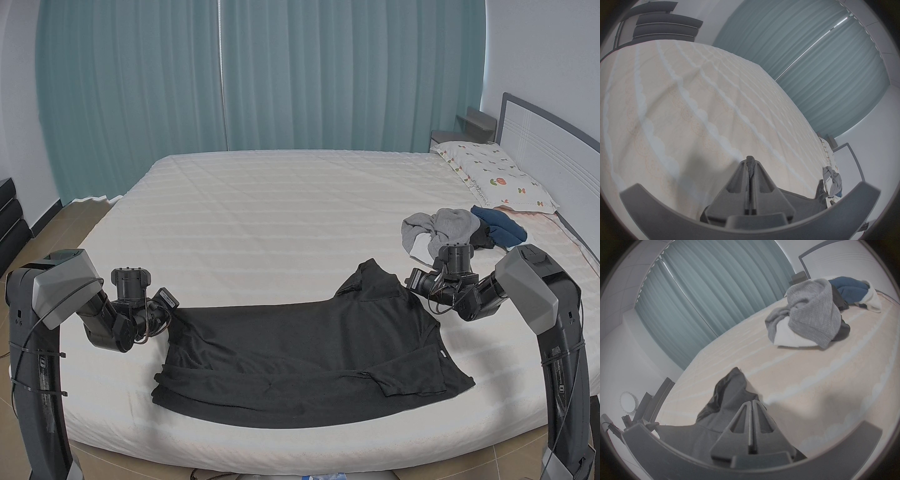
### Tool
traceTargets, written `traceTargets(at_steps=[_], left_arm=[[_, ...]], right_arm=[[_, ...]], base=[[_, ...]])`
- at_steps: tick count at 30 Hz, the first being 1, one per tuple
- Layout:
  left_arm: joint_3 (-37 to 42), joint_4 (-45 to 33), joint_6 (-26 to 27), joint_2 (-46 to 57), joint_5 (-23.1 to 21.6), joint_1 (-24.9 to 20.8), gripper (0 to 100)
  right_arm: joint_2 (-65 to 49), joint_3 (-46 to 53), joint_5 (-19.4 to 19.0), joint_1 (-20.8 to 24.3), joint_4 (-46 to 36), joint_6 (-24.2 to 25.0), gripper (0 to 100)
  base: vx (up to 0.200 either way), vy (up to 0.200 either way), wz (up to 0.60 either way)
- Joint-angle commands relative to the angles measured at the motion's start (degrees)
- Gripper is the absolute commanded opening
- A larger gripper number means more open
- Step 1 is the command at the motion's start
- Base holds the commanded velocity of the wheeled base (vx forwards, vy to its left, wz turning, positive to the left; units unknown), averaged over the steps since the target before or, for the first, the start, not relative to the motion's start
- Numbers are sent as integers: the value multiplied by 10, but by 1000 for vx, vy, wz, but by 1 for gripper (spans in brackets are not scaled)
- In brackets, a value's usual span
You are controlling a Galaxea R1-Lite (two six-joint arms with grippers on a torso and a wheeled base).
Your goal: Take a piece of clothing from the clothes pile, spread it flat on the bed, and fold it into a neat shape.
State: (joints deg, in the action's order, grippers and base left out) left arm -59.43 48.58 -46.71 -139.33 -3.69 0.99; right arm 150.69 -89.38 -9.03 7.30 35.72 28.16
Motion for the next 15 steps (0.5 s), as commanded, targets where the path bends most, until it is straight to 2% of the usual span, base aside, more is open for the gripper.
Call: traceTargets(at_steps=[1,3,4,15], left_arm=[[2,0,0,2,1,0,0],[2,0,0,1,1,0,0],[2,0,0,1,1,0,0],[2,0,0,-2,1,0,0]], right_arm=[[-3,2,-2,3,7,1,0],[9,-9,1,4,3,-2,0],[13,-12,2,4,1,-3,100],[58,-78,21,4,-15,-7,100]], base=[[0,0,0],[0,0,0],[0,0,0],[0,0,0]])
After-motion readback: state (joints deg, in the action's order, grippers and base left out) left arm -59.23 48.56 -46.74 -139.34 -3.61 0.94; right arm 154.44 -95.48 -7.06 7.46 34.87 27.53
